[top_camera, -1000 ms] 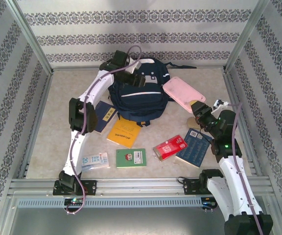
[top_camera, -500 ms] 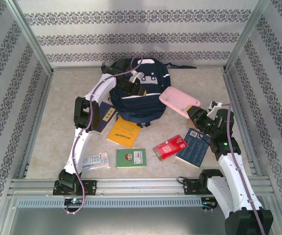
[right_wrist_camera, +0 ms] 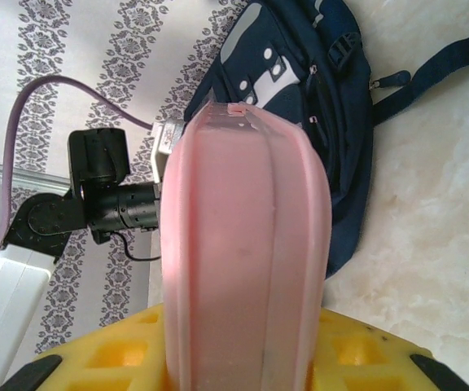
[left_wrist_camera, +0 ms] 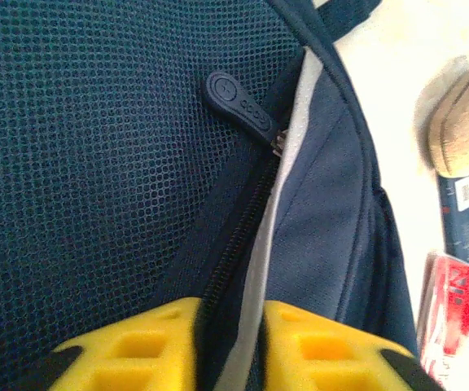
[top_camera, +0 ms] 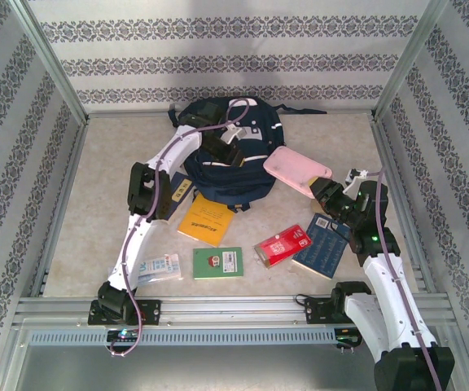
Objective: Pack the student bag
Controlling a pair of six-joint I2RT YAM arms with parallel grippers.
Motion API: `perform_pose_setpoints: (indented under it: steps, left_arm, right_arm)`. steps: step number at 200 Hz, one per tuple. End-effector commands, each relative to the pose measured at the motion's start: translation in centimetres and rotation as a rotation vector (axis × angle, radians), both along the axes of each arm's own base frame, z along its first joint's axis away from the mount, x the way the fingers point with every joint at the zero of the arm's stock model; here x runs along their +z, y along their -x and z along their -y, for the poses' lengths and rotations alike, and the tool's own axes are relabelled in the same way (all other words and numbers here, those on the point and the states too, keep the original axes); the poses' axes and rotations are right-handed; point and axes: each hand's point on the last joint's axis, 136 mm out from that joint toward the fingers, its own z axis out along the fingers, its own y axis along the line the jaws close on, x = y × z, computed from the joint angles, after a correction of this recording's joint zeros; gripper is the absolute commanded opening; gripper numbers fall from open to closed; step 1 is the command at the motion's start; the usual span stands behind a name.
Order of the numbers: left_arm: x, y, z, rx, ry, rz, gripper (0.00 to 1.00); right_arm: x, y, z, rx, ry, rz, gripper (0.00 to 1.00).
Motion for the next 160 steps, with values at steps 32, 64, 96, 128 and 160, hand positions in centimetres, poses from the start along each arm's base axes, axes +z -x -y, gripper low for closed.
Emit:
perform_pose_setpoints:
  steps: [32,64,96,128,160]
  left_arm:
    - [2.0,0.0,1.4,0.002,0.021,0.029,0.00]
    - [10.8,-2.1,2.1,0.087,0.180,0.162,0.00]
    - [17.7,-3.4,1.5,0.154,0.271,0.269,0.00]
    - [21.7,-4.2,0.9,0.206,0.349,0.308,0.00]
    - [24.7,-4.7,1.1,0.228,0.457,0.309,0.00]
  right_arm:
    - [1.7,0.3,0.2,0.012,0.082,0.050,0.17]
    - [0.6,0.6,1.0,-0.027,0.120,0.006,0.14]
    - [0.4,1.2,1.6,-0.056,0.146,-0.003,0.15]
    - [0.6,1.8,2.3,-0.085,0.175,-0.006,0.14]
    - [0.9,1.1,1.5,-0.061,0.121,0.026,0.15]
